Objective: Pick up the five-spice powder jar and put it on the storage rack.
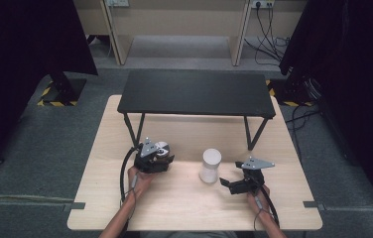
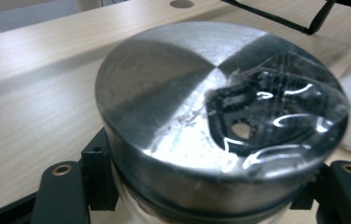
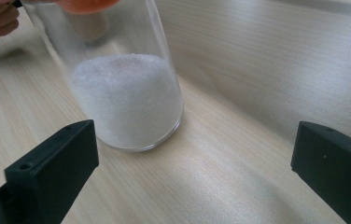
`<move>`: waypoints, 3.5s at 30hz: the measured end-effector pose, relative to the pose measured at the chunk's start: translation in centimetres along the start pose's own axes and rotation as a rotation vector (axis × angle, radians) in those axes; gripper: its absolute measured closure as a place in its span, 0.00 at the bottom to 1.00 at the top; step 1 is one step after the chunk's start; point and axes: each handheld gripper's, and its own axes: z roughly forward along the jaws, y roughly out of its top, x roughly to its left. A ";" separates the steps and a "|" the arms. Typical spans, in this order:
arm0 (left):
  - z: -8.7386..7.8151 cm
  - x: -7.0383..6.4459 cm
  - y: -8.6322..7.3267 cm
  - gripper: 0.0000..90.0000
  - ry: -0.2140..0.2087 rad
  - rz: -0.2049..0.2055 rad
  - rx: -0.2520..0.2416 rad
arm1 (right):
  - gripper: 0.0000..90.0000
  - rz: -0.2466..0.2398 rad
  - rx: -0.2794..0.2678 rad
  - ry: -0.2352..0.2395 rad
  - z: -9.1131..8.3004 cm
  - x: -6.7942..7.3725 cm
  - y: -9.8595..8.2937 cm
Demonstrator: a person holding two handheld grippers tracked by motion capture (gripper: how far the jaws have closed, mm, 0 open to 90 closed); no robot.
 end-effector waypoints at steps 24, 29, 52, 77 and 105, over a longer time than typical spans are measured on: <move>-3.6 0.9 6.8 0.34 -0.112 0.048 0.005 | 0.01 -0.004 0.002 0.002 0.0 0.0 0.0; -4.7 1.9 8.6 0.34 -0.118 0.042 0.017 | 0.01 -0.005 0.003 0.000 0.1 0.1 0.1; -8.8 4.0 17.2 0.34 -0.073 0.003 0.004 | 0.01 -0.011 0.009 -0.004 0.1 0.2 0.1; -7.2 6.1 20.4 0.34 0.075 -0.084 -0.006 | 0.01 -0.015 0.009 -0.001 0.1 0.2 0.2; -3.9 6.2 22.5 0.34 0.212 -0.132 0.004 | 0.01 -0.013 0.004 0.018 0.1 -0.1 0.1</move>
